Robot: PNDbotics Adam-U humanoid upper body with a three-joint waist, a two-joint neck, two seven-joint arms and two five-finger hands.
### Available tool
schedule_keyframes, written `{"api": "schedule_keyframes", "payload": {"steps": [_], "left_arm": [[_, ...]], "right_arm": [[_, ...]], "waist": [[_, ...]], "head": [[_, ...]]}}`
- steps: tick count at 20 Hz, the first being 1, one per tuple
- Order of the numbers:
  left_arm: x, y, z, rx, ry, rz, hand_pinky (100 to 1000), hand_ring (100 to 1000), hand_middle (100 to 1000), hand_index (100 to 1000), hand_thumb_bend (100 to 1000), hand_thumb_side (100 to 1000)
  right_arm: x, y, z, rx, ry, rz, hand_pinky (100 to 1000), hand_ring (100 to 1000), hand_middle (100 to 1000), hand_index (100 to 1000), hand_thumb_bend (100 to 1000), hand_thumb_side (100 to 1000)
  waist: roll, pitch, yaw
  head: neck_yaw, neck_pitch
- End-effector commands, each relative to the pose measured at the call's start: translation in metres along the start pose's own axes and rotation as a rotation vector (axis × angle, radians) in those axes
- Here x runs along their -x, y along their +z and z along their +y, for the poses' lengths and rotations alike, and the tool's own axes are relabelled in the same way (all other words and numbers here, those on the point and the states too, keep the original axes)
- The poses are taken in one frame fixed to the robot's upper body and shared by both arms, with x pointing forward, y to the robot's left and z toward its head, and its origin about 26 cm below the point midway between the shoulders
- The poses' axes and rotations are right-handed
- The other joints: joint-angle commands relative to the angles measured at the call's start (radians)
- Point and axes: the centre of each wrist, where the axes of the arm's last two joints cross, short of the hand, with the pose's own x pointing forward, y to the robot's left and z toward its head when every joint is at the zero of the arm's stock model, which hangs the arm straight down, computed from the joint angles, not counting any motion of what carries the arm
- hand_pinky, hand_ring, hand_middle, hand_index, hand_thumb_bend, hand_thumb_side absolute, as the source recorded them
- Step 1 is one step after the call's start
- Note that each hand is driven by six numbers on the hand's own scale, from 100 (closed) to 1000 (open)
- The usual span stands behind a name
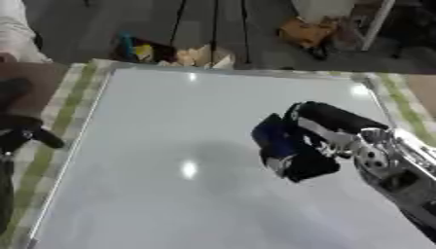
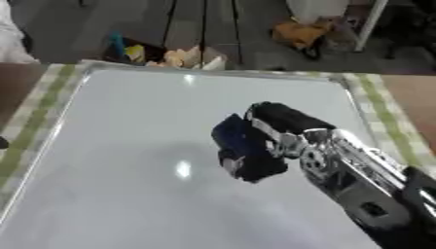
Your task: Wipe the whiteboard clean with a brush.
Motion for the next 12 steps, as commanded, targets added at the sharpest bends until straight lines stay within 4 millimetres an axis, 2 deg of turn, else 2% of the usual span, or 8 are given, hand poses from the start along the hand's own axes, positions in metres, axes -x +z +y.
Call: {"api": "schedule_keyframes", "payload": {"steps": [1, 8, 9, 12], "left_arm": [[-0.006, -0.006, -0.002, 0.009, 0.006, -0.031, 466, 924, 810, 627, 100, 981], [-0.006, -0.006, -0.001, 0.008, 0.005, -0.029, 466, 924, 810, 628, 100, 981], [-0.006, -0.006, -0.001, 0.008, 0.004, -0.029, 466, 924, 810, 628, 100, 981], [-0.006, -0.006, -0.001, 0.008, 0.004, -0.028, 466, 925, 810, 628, 100, 982]], "right_arm": [[0.0, -0.002, 0.002, -0.19, -0.097, 0.137, 367, 524, 482, 277, 100, 488], [0.0, -0.004, 0.012, -0.241, -0.067, 0.105, 448, 605, 543, 370, 100, 588], [0.0, -0.004, 0.012, -0.244, -0.064, 0.102, 499, 657, 588, 434, 100, 615], [0.0, -0.003, 0.012, -0.263, -0.048, 0.087, 561, 713, 637, 533, 100, 654]], "waist": [[0.002, -0.026, 0.001], [0.001, -0.029, 0.003], [0.001, -0.029, 0.003], [0.001, -0.03, 0.002]], "head": [[-0.004, -0.009], [-0.004, -0.011], [-0.004, -0.011], [-0.005, -0.011]]}}
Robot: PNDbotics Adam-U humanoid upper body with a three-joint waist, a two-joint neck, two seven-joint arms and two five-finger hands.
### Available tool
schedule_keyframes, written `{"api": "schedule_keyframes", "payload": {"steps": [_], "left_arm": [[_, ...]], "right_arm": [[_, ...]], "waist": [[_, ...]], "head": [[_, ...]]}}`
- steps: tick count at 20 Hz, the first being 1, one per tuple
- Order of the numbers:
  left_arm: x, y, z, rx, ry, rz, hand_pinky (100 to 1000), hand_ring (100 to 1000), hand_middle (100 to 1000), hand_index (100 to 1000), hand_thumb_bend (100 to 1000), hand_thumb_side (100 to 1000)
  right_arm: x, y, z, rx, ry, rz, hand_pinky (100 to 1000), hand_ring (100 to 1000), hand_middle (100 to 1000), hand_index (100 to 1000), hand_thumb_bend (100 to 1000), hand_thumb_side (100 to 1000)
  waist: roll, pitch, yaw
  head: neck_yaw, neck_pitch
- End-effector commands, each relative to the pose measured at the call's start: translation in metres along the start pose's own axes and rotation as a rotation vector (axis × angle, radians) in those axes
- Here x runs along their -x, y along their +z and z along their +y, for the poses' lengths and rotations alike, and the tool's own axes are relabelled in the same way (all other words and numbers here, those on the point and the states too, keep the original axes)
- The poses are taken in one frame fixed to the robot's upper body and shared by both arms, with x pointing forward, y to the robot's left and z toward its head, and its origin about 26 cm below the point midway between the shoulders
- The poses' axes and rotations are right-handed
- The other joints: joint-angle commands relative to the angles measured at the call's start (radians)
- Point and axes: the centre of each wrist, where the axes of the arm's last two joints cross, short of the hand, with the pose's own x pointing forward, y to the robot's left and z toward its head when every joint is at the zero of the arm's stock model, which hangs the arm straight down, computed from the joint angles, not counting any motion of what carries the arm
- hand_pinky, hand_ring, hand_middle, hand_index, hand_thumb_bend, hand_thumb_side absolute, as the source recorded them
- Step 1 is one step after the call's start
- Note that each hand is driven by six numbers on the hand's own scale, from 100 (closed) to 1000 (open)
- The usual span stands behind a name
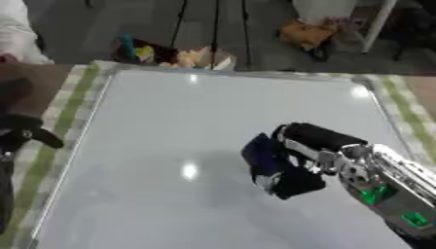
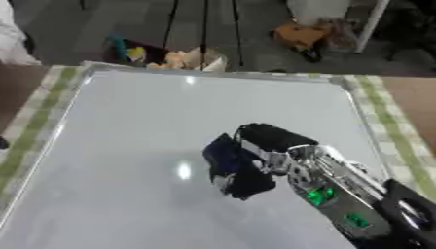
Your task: Wipe the whiteboard clean with a brush.
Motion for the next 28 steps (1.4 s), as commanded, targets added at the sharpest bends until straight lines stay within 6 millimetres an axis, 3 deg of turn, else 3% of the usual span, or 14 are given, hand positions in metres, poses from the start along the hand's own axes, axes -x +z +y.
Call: {"api": "schedule_keyframes", "payload": {"steps": [1, 3, 4, 8, 9, 12, 19, 21, 22, 23, 24, 25, 26, 28], "left_arm": [[-0.006, -0.005, -0.001, 0.008, 0.004, -0.027, 466, 925, 810, 628, 100, 983], [-0.006, -0.005, -0.001, 0.008, 0.003, -0.026, 466, 925, 810, 627, 100, 983], [-0.006, -0.005, -0.001, 0.008, 0.003, -0.026, 466, 925, 810, 628, 100, 983], [-0.006, -0.005, -0.001, 0.008, 0.002, -0.025, 466, 925, 810, 628, 100, 983], [-0.006, -0.005, -0.001, 0.008, 0.002, -0.025, 465, 925, 810, 628, 100, 983], [-0.006, -0.005, -0.001, 0.008, 0.0, -0.024, 465, 925, 810, 627, 100, 983], [-0.005, -0.004, -0.001, 0.007, -0.004, -0.022, 465, 924, 809, 627, 100, 983], [-0.005, -0.004, 0.0, 0.005, -0.007, -0.021, 464, 923, 809, 627, 100, 982], [-0.005, -0.004, 0.0, 0.003, -0.008, -0.02, 464, 923, 809, 627, 100, 987], [-0.005, -0.004, 0.001, 0.001, -0.01, -0.019, 464, 923, 809, 627, 100, 982], [-0.005, -0.004, 0.001, -0.001, -0.012, -0.019, 464, 922, 808, 627, 100, 981], [-0.005, -0.003, 0.002, -0.004, -0.014, -0.018, 464, 922, 808, 627, 100, 981], [-0.005, -0.003, 0.002, -0.006, -0.016, -0.018, 465, 921, 807, 628, 100, 980], [-0.005, -0.003, 0.003, -0.014, -0.022, -0.02, 465, 919, 806, 628, 100, 978]], "right_arm": [[0.001, 0.004, -0.006, -0.156, -0.079, 0.114, 578, 732, 654, 577, 100, 670], [0.001, 0.005, -0.007, -0.163, -0.064, 0.108, 601, 759, 694, 672, 100, 714], [0.001, 0.005, -0.007, -0.167, -0.056, 0.105, 612, 777, 714, 708, 174, 740], [0.001, 0.006, -0.007, -0.174, -0.039, 0.101, 612, 777, 714, 708, 174, 740], [0.001, 0.006, -0.007, -0.175, -0.037, 0.101, 637, 817, 781, 796, 550, 784], [0.004, 0.006, -0.004, -0.193, -0.011, 0.097, 649, 826, 797, 816, 633, 777], [0.007, 0.014, -0.012, -0.146, 0.023, 0.103, 646, 820, 797, 813, 579, 776], [0.007, 0.02, -0.017, -0.111, 0.035, 0.111, 640, 814, 791, 806, 510, 803], [0.008, 0.023, -0.021, -0.085, 0.041, 0.119, 633, 806, 781, 796, 371, 890], [0.01, 0.026, -0.024, -0.057, 0.046, 0.129, 631, 805, 779, 794, 441, 832], [0.012, 0.028, -0.027, -0.028, 0.052, 0.139, 616, 789, 754, 761, 291, 865], [0.015, 0.03, -0.031, 0.005, 0.059, 0.152, 616, 789, 754, 761, 291, 865], [0.018, 0.032, -0.035, 0.039, 0.068, 0.163, 597, 768, 713, 728, 170, 866], [0.024, 0.037, -0.043, 0.105, 0.091, 0.186, 566, 741, 659, 681, 100, 859]], "waist": [[0.001, -0.024, -0.001], [0.001, -0.024, -0.001], [0.001, -0.024, -0.001], [0.002, -0.025, -0.002], [0.002, -0.025, -0.002], [0.001, -0.026, -0.003], [0.003, -0.028, -0.005], [0.003, -0.029, -0.007], [0.003, -0.03, -0.008], [0.003, -0.03, -0.009], [0.003, -0.03, -0.01], [0.003, -0.031, -0.012], [0.003, -0.031, -0.013], [0.003, -0.032, -0.018]], "head": [[-0.004, -0.011], [-0.005, -0.01], [-0.004, -0.01], [-0.004, -0.01], [-0.004, -0.01], [-0.005, -0.007], [-0.003, -0.006], [-0.001, -0.004], [0.001, -0.003], [0.002, -0.003], [0.004, -0.002], [0.005, -0.001], [0.007, -0.001], [0.013, 0.001]]}}
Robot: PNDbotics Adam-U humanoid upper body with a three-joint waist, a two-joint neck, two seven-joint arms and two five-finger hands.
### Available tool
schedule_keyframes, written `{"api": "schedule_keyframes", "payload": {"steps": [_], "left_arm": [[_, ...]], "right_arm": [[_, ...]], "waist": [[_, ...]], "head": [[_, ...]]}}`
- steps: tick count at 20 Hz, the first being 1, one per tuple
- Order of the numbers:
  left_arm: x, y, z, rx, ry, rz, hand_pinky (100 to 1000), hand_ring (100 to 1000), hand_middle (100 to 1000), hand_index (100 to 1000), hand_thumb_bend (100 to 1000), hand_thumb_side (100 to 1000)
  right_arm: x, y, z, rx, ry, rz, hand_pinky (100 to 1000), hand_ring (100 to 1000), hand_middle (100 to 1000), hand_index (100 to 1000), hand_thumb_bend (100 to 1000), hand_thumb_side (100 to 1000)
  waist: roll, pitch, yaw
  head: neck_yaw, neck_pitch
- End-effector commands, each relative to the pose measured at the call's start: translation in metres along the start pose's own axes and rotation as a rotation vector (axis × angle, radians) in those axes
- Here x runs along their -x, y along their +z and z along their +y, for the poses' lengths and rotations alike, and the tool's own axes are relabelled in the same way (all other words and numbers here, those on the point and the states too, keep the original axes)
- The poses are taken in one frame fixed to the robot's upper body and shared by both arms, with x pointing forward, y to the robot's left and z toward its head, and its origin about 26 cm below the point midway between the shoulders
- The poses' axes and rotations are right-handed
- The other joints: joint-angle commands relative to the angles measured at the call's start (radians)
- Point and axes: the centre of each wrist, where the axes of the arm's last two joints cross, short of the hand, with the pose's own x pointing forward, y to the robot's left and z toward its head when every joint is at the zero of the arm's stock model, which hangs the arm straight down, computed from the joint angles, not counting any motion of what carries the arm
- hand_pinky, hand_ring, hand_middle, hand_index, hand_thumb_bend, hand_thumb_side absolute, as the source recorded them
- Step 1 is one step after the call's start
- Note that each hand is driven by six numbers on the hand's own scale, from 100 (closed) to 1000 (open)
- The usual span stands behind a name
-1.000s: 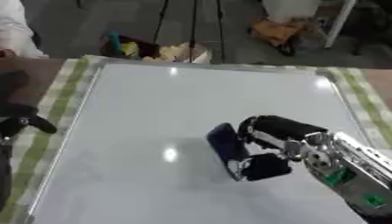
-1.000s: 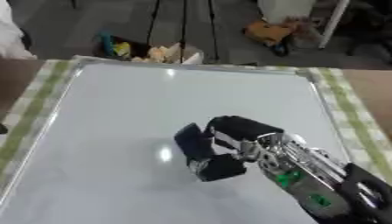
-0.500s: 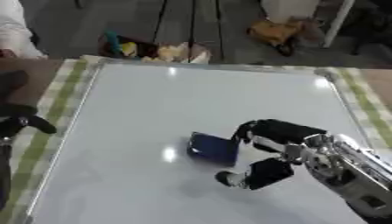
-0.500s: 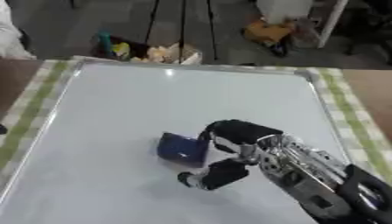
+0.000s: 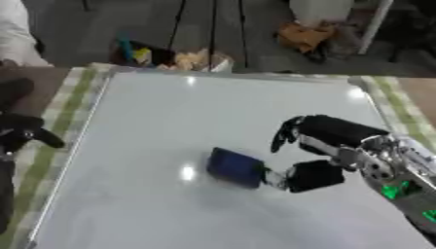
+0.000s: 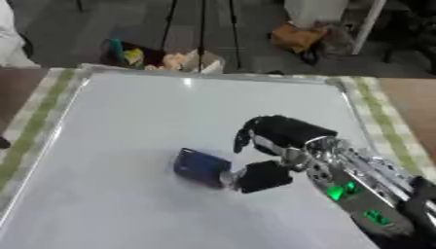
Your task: Wipe the whiteboard clean with a brush.
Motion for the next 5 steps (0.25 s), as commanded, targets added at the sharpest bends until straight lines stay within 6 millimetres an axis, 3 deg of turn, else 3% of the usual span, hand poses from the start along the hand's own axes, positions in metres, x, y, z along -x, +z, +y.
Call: {"api": "schedule_keyframes", "payload": {"steps": [1, 5], "left_arm": [[-0.005, -0.003, 0.004, -0.013, -0.019, -0.026, 466, 918, 805, 629, 100, 977], [-0.004, -0.003, 0.007, -0.041, -0.033, -0.03, 467, 916, 803, 631, 100, 974]], "right_arm": [[0.015, 0.013, -0.022, 0.04, -0.014, 0.127, 550, 716, 631, 665, 100, 851], [0.033, 0.023, -0.035, 0.15, 0.021, 0.169, 497, 646, 573, 636, 100, 828]], "waist": [[0.003, -0.026, -0.005], [0.004, -0.028, -0.012]], "head": [[0.01, 0.001], [0.021, 0.005]]}}
